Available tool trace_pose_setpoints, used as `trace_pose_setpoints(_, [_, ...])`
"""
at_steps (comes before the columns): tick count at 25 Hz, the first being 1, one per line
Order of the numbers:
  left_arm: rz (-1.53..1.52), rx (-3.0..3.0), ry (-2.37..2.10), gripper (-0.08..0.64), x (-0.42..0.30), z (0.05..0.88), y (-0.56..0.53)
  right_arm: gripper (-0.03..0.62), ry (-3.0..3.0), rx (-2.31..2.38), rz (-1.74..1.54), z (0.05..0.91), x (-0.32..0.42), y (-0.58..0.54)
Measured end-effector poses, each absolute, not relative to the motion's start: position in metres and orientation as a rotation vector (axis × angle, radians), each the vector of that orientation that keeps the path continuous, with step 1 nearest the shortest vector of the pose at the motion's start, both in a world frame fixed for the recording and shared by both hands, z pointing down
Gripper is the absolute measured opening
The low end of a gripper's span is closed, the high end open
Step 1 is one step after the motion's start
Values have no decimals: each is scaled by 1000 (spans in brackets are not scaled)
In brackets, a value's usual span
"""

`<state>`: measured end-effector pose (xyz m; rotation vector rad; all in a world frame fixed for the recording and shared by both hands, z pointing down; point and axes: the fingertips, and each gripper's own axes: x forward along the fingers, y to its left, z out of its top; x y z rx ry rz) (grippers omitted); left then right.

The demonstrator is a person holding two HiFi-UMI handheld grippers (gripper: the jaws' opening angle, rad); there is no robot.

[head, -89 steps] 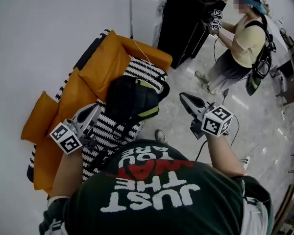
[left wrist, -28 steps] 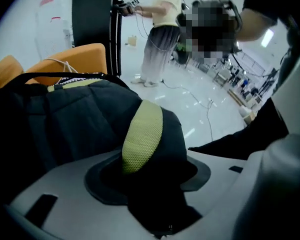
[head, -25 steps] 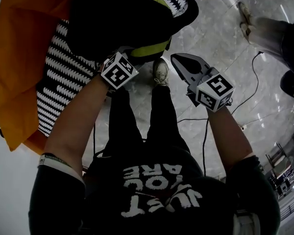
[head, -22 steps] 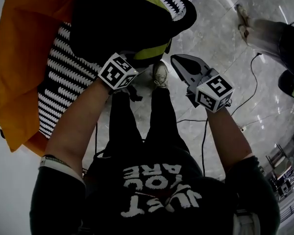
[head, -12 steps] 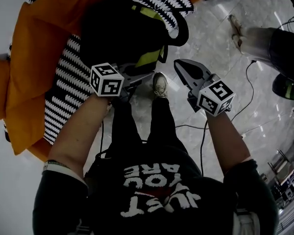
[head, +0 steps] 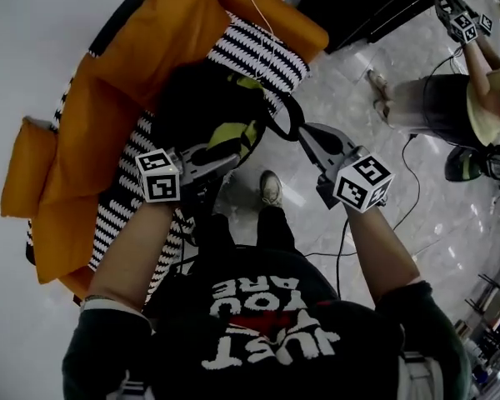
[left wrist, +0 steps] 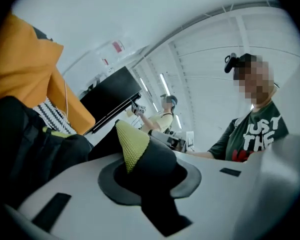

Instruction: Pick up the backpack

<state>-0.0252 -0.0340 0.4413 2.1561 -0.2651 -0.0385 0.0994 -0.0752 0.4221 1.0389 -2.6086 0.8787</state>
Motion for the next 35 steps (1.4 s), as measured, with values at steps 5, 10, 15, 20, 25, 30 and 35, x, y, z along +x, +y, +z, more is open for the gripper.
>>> trace_pose_setpoints(5, [-177, 2214, -356, 87, -60, 363, -63, 26, -2658, 1059, 801, 364, 89, -83])
trace_pose_setpoints(10, [-281, 2280, -438, 83, -77, 292, -95, 26, -2706, 1062, 736, 314, 87, -89])
trace_pose_setpoints(15, [-405, 2320, -433, 78, -84, 223, -108, 26, -2746, 1059, 648, 265, 83, -95])
trace_pose_setpoints(20, [-534, 2450, -364, 78, -82, 129, -120, 26, -2813, 1110, 537, 206, 87, -106])
trace_pose_setpoints(25, [-556, 2562, -346, 78, -78, 45, -142, 26, -2899, 1173, 431, 136, 101, -126])
trace_pose_setpoints(30, [-507, 2672, -369, 77, -74, -35, -172, 26, -2996, 1204, 316, 52, 102, -157])
trace_pose_setpoints(35, [-488, 2749, -431, 77, -67, -65, -159, 26, -3013, 1215, 180, 12, 106, -155])
